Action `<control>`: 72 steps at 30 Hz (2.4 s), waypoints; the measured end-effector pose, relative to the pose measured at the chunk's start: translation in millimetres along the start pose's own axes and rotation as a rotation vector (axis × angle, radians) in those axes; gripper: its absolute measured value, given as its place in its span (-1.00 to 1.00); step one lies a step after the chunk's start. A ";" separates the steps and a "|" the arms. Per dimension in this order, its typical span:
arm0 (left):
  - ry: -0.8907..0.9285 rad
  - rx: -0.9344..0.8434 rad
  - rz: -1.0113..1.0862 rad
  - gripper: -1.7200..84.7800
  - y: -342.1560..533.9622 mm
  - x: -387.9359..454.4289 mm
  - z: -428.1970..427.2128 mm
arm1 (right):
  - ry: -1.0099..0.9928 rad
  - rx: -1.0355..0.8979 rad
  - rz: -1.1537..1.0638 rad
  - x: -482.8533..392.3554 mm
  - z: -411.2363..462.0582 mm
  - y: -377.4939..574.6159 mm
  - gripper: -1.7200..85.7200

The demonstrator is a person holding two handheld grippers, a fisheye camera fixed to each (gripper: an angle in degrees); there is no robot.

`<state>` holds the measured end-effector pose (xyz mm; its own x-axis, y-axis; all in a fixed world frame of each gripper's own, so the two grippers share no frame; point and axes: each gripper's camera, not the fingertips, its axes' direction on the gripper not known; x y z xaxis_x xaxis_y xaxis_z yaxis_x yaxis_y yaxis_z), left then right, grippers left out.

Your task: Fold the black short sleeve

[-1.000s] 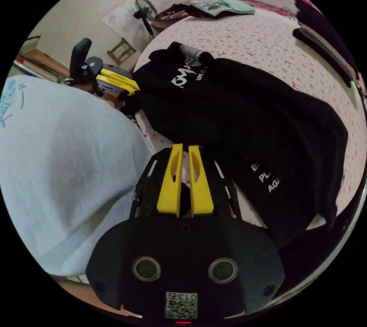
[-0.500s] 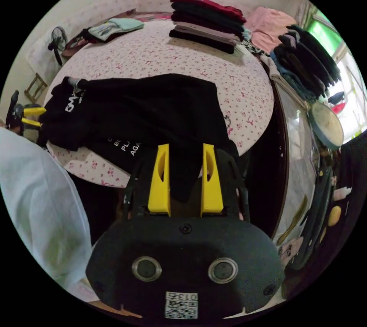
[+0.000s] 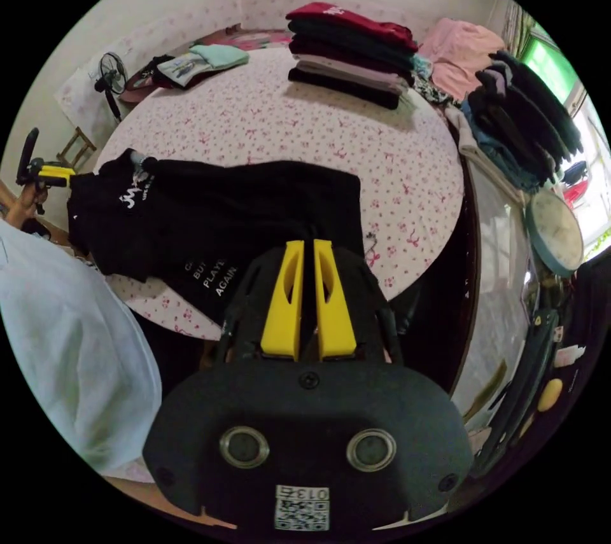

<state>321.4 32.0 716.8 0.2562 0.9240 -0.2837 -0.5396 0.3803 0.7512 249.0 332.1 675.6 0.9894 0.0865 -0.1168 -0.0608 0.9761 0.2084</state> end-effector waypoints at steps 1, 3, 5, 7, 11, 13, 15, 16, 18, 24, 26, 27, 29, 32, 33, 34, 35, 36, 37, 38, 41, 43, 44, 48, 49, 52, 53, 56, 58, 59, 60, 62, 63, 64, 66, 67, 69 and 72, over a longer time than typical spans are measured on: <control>0.002 0.015 0.003 -0.95 -4.3 -5.7 -6.4 | 0.018 0.034 -0.011 0.9 -4.4 -13.4 -0.91; 0.016 0.077 0.020 -0.95 -26.8 -32.6 -32.0 | 0.035 0.084 -0.025 4.4 -9.2 -35.0 -0.91; -0.014 0.119 0.020 -0.95 -47.9 -56.5 -46.4 | 0.039 0.136 -0.038 9.9 -10.4 -59.2 -0.91; -0.077 0.138 0.016 -0.95 -74.0 -81.9 -54.3 | 0.063 0.168 -0.044 20.5 -2.1 -96.3 -0.91; -0.182 0.166 0.002 -0.95 -148.0 -144.4 -52.1 | 0.108 0.182 -0.052 38.1 27.2 -158.4 -0.91; -0.208 0.136 -0.004 -0.95 -182.4 -173.0 -37.4 | 0.094 0.129 -0.040 51.3 62.8 -201.4 -0.91; -0.229 0.059 -0.013 -0.95 -220.8 -210.3 -1.5 | 0.080 0.064 -0.033 58.1 97.2 -231.0 -0.91; -0.231 0.035 -0.022 -0.95 -228.1 -220.0 10.2 | 0.068 0.009 -0.015 62.0 122.0 -248.5 -0.91; -0.220 -0.087 -0.104 -0.95 -245.0 -262.1 64.0 | 0.033 -0.066 0.007 66.3 159.1 -269.0 -0.90; -0.265 -0.117 -0.436 -0.94 -211.9 -341.8 97.3 | 0.031 -0.156 0.245 104.1 211.7 -291.0 -0.89; -0.204 -0.031 -0.498 -0.93 -188.3 -354.9 76.9 | 0.047 -0.090 0.280 112.8 199.2 -288.9 -0.88; -0.150 0.003 -0.501 -0.91 -172.0 -356.7 67.2 | -0.007 -0.029 0.247 109.5 188.7 -286.7 -0.87; -0.104 0.007 -0.477 -0.86 -145.6 -349.3 58.2 | -0.124 0.018 0.125 87.8 177.9 -283.4 -0.84; -0.160 -0.073 -0.442 -0.75 -99.5 -320.7 55.7 | -0.276 0.065 -0.107 23.0 166.8 -271.0 -0.79; -0.182 -0.104 -0.449 -0.71 -81.5 -308.1 57.5 | -0.347 0.061 -0.186 -6.3 166.6 -265.7 -0.77; -0.179 -0.113 -0.455 -0.69 -73.1 -302.2 59.3 | -0.387 0.048 -0.263 -37.4 168.1 -260.3 -0.76; -0.156 -0.134 -0.465 -0.68 -58.8 -291.5 64.5 | -0.402 0.045 -0.305 -52.6 168.7 -257.6 -0.75; -0.152 -0.154 -0.473 -0.68 -48.2 -282.1 69.8 | -0.425 0.039 -0.374 -81.0 170.3 -252.9 -0.72; -0.158 -0.154 -0.480 -0.68 -44.1 -277.8 71.8 | -0.439 0.018 -0.432 -106.9 173.6 -249.8 -0.70; -0.168 -0.150 -0.491 -0.72 -38.5 -271.0 76.1 | -0.446 0.000 -0.462 -119.1 175.9 -249.0 -0.69; -0.213 -0.137 -0.482 -0.88 -35.2 -260.3 85.2 | -0.389 -0.092 -0.613 -169.4 188.4 -248.5 -0.69; -0.226 -0.146 -0.429 -0.92 -38.9 -254.4 89.7 | -0.268 -0.175 -0.737 -198.7 206.3 -248.0 -0.77; -0.259 -0.167 -0.400 -0.93 -40.7 -250.9 88.8 | -0.240 -0.207 -0.758 -203.1 212.1 -248.4 -0.80; -0.324 -0.116 -0.393 -0.95 -19.1 -248.5 68.4 | -0.253 -0.276 -0.766 -193.6 218.4 -275.8 -0.88; -0.310 -0.098 -0.397 -0.95 -14.0 -250.4 66.6 | -0.236 -0.260 -0.789 -188.1 216.5 -285.3 -0.89; -0.254 -0.099 -0.405 -0.95 2.4 -261.4 76.3 | -0.197 -0.206 -0.861 -174.0 212.4 -318.4 -0.89; -0.248 -0.111 -0.404 -0.95 4.3 -263.5 83.5 | -0.194 -0.196 -0.861 -170.5 212.1 -328.3 -0.89; -0.290 -0.134 -0.386 -0.95 2.1 -260.5 96.8 | -0.063 -0.076 -0.806 -151.7 208.1 -389.2 -0.87; -0.317 -0.154 -0.370 -0.95 0.1 -257.3 101.3 | 0.045 0.057 -0.614 -128.5 197.6 -446.8 -0.82; -0.331 -0.161 -0.363 -0.95 0.5 -255.3 103.9 | 0.061 0.089 -0.544 -120.7 193.9 -460.6 -0.80; -0.334 -0.163 -0.361 -0.95 2.1 -254.8 105.9 | 0.058 0.176 -0.420 -103.8 185.4 -482.5 -0.76; -0.317 -0.165 -0.372 -0.95 6.0 -256.9 106.7 | 0.016 0.210 -0.284 -81.3 181.6 -504.4 -0.75; -0.308 -0.150 -0.393 -0.95 9.4 -259.5 103.7 | -0.028 0.158 -0.244 -69.6 184.6 -513.8 -0.77; -0.314 -0.134 -0.409 -0.95 11.3 -260.8 100.3 | -0.072 0.121 -0.219 -58.5 185.8 -515.2 -0.79; -0.373 -0.033 -0.469 -0.96 16.5 -266.0 79.1 | -0.143 0.164 -0.228 -42.8 179.4 -499.0 -0.82; -0.409 -0.001 -0.480 -0.96 16.3 -267.6 73.0 | -0.150 0.190 -0.244 -33.6 176.0 -481.6 -0.83; -0.480 0.099 -0.475 -0.95 1.8 -282.1 58.2 | -0.136 0.172 -0.269 -20.5 176.8 -451.8 -0.84; -0.388 0.126 -0.410 -0.92 -45.6 -317.0 69.5 | -0.114 0.093 -0.270 7.3 185.0 -396.3 -0.86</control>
<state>320.6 -281.0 813.9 0.7123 0.6110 -0.3455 -0.2403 0.6747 0.6978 304.8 -91.0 771.8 0.9770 -0.2011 -0.0715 0.2131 0.9379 0.2736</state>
